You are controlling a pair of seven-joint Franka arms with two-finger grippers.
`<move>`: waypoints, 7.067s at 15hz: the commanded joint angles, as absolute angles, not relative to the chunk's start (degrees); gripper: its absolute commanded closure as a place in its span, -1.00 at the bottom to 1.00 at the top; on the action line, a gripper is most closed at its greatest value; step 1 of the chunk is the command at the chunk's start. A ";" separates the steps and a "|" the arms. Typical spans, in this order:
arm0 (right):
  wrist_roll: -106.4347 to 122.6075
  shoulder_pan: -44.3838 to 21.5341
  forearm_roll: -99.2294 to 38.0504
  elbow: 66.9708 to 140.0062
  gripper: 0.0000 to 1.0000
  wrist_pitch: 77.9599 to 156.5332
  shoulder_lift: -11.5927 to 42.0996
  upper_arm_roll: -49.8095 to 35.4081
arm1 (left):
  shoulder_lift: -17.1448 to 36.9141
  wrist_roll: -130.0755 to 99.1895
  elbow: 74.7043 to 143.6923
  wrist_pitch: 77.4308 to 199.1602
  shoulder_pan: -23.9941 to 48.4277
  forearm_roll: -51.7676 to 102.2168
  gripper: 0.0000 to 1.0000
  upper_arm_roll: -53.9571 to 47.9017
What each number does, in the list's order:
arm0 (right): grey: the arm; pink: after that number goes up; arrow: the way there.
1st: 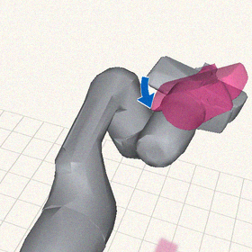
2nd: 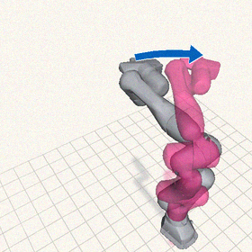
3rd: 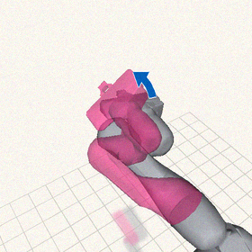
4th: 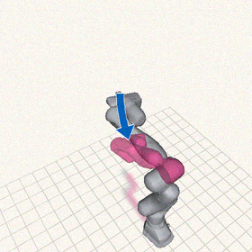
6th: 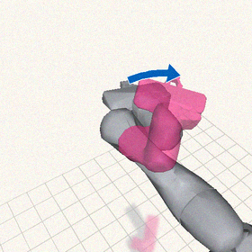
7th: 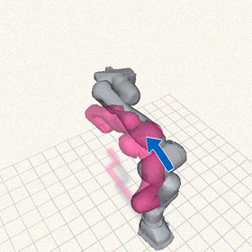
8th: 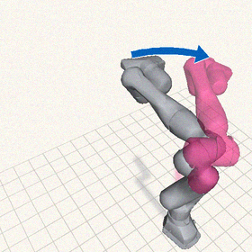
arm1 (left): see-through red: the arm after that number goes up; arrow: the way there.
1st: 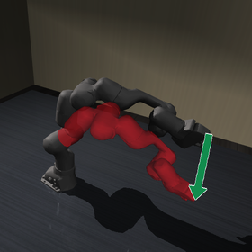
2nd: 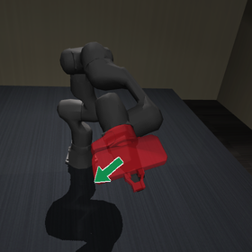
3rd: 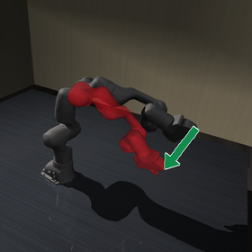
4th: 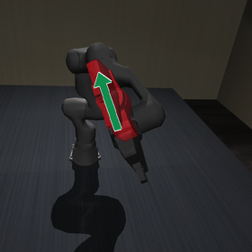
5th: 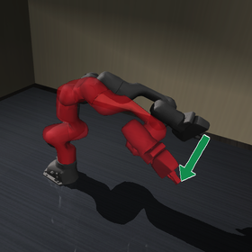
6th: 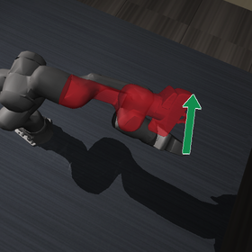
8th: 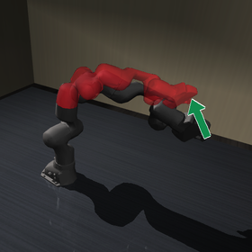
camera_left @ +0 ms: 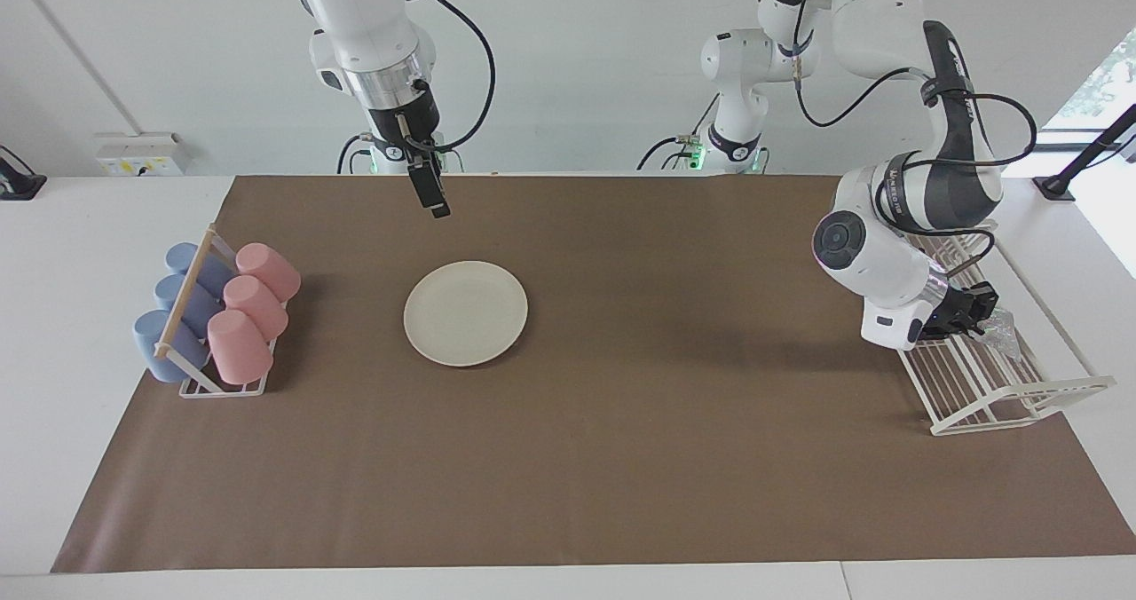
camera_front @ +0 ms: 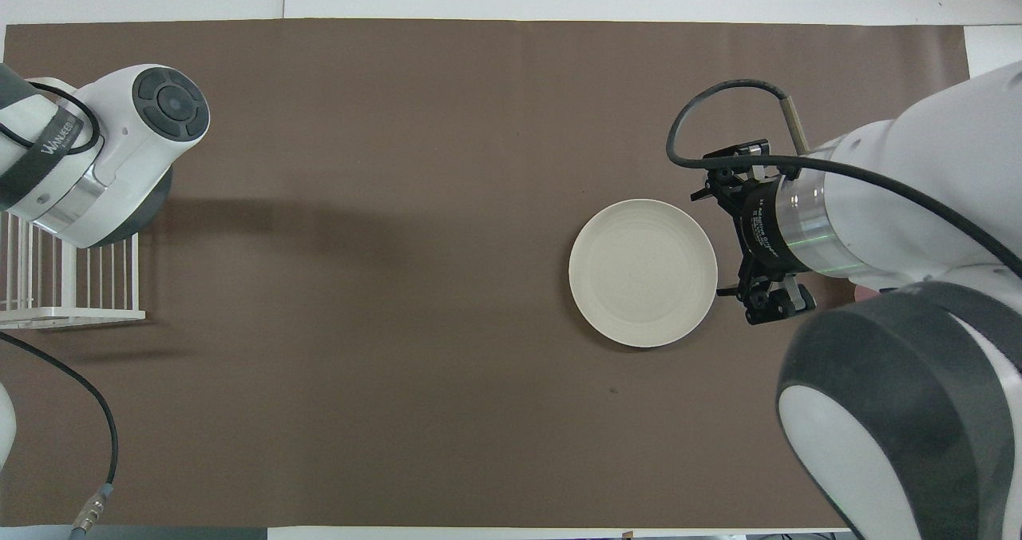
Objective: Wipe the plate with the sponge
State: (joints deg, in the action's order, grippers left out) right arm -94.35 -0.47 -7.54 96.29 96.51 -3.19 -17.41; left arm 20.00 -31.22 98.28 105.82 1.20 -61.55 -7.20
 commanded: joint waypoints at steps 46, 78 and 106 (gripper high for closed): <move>-104.85 -21.88 -1.14 72.77 -1.00 89.21 19.60 -17.23 | -8.26 22.59 133.15 118.92 13.97 100.20 1.00 -7.91; -104.68 -18.99 -6.33 81.12 1.00 97.82 16.61 -17.05 | -9.05 22.68 134.65 117.95 13.45 100.20 1.00 -7.73; -79.71 -4.39 -6.06 128.84 1.00 133.29 2.63 -16.96 | -11.60 7.57 129.82 124.72 9.94 70.70 -1.00 -7.38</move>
State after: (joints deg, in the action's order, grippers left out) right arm -80.45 -4.42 -5.68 125.61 128.19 3.14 -16.50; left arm -10.64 11.70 130.93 124.82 11.40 77.18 -7.20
